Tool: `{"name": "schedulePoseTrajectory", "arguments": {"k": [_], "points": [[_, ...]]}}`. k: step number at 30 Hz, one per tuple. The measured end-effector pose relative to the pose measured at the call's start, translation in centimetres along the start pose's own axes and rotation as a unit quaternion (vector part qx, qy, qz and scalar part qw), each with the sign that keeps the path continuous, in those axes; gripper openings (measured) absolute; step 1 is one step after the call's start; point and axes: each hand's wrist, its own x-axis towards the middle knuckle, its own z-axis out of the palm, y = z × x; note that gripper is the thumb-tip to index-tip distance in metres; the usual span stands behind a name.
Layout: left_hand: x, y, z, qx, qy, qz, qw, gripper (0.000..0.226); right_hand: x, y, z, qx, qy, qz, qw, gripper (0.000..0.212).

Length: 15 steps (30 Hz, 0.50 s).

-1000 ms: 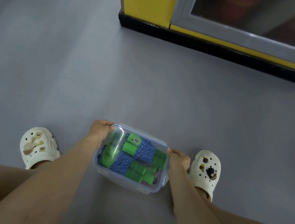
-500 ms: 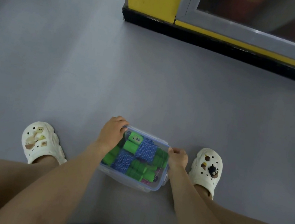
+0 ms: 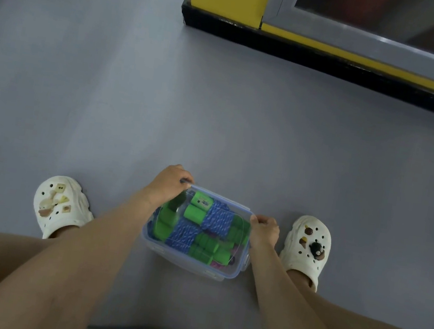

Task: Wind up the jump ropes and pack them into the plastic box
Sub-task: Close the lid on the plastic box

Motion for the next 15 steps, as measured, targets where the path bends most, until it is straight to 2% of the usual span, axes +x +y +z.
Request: {"name": "schedulePoseTrajectory", "arguments": {"k": [3,6,8,12,15], "points": [[0.0,2.8,1.2,0.094,0.007,0.043,0.995,0.024,-0.2,0.0,0.1,0.015,0.009,0.005,1.000,0.022],[-0.6,6.9,5.1,0.086,-0.020,0.088,0.992,0.030,-0.1,0.1,0.3,0.030,0.010,0.009,0.999,0.020],[-0.7,8.4,7.0,0.072,0.001,0.088,0.993,0.030,0.0,0.1,0.4,0.035,0.003,0.012,0.999,0.019],[-0.2,8.2,7.5,0.004,0.006,0.069,0.998,0.027,0.2,0.3,0.3,0.038,0.003,0.011,0.999,0.019],[-0.2,8.3,7.6,0.016,-0.004,0.075,0.997,0.024,0.3,0.5,0.3,0.031,0.002,0.007,0.999,0.020]]}}
